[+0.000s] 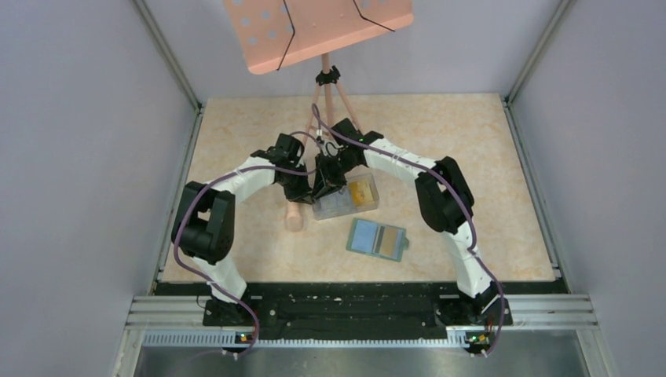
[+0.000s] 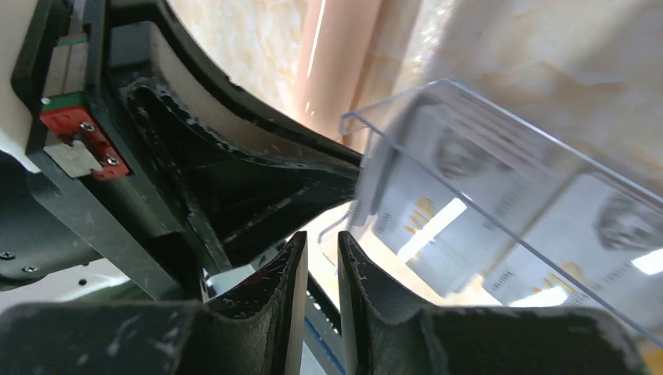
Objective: Put the credit cards into the card holder
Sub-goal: Pick up the credit card from the storage box.
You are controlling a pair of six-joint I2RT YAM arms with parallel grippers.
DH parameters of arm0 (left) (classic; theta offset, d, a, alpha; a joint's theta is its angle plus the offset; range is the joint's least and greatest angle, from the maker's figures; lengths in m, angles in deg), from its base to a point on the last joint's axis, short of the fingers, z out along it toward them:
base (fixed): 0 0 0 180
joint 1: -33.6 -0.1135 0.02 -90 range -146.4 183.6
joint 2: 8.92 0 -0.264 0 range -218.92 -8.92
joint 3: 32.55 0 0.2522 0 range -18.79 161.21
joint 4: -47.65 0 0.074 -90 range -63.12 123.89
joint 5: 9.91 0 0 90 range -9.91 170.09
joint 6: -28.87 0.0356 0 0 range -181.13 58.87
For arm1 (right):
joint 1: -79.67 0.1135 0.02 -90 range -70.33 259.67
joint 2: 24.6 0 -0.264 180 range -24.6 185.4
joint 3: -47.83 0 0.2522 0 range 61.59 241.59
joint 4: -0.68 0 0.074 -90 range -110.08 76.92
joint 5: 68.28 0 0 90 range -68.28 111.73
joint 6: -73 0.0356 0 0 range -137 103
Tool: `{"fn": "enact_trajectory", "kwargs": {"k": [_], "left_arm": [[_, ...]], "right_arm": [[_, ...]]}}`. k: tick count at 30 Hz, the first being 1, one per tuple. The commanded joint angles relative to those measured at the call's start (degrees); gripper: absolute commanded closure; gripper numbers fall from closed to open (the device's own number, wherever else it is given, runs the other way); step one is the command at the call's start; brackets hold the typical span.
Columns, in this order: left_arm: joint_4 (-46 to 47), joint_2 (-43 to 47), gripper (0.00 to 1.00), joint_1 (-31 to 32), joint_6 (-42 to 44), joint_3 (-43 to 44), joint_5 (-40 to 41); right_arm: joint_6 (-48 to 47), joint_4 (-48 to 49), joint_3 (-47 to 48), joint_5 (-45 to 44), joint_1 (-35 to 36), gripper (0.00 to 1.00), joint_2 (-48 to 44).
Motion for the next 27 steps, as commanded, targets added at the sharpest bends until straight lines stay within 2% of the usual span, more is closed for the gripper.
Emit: {"fn": "enact_trajectory", "kwargs": {"k": [1,9,18,24,27], "left_arm": [[0.32,-0.88,1.0,1.72,1.27,-0.61,-3.25],[-0.4,-0.7,1.0,1.74,1.46,-0.21,-2.44],[-0.29,-1.06,1.0,1.74,1.38,-0.11,-2.62],[-0.33,-1.11,1.0,1.79,1.47,-0.16,-2.65],[-0.35,-1.28,1.0,1.78,1.47,-0.28,-2.74]], "right_arm": [[0.16,1.63,0.51,1.29,0.95,0.79,-0.06],[-5.91,-8.09,4.24,-7.37,0.9,0.74,0.48],[-6.88,-8.93,4.16,-12.21,0.4,0.59,-3.73],[-8.24,-10.59,3.75,-15.63,0.36,0.58,-3.1],[-8.94,-11.21,4.08,-14.64,0.36,0.59,-1.62]]}}
